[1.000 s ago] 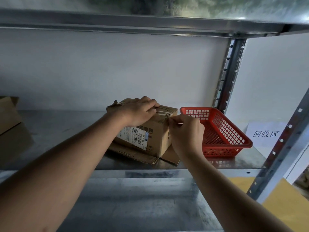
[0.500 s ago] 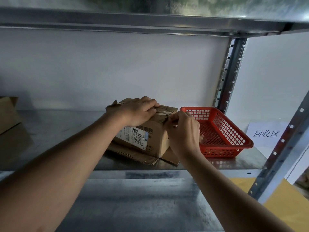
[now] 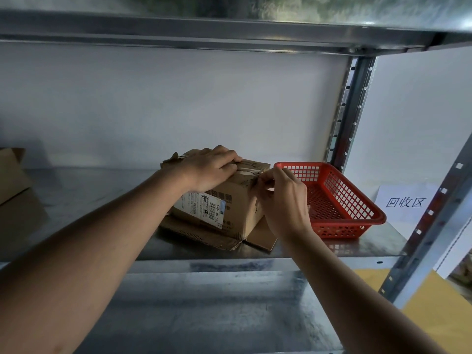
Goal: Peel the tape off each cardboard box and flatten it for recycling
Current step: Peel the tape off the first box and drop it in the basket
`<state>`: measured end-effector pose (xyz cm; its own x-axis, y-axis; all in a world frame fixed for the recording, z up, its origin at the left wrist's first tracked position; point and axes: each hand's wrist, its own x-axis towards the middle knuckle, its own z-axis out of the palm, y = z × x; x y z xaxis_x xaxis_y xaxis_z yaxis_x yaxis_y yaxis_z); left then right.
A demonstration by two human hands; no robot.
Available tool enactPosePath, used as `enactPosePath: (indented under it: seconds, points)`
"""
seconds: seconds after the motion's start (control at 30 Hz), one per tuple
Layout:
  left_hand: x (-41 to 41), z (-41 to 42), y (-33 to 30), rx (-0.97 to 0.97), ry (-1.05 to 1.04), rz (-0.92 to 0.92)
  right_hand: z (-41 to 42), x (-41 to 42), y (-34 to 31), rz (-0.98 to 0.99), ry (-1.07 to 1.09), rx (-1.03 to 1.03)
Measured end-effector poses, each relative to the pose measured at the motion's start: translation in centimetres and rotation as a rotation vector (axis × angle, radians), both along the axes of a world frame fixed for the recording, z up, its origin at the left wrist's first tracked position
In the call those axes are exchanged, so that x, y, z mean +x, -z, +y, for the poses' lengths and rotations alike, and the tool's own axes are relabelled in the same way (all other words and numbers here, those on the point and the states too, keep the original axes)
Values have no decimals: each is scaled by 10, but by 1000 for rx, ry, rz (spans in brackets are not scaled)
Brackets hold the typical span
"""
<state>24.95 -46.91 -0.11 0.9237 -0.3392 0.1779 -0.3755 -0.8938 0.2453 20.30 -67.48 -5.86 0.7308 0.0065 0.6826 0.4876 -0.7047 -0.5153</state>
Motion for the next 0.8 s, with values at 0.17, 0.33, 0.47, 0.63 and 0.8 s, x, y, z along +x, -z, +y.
enactPosePath:
  seconds: [0.17, 0.33, 0.47, 0.63, 0.8]
  points:
    - [3, -2, 1, 24, -16, -1, 7, -12, 15, -15, 8, 224]
    - [3, -1, 3, 35, -18, -6, 17, -11, 15, 30, 82, 303]
    - [2, 0, 3, 37, -13, -16, 11, -9, 7, 25, 78, 180]
    - [3, 2, 2, 29, 6, -18, -6, 0, -8, -42, 28, -127]
    - [6, 2, 4, 16, -5, -16, -11, -3, 7, -69, -59, 109]
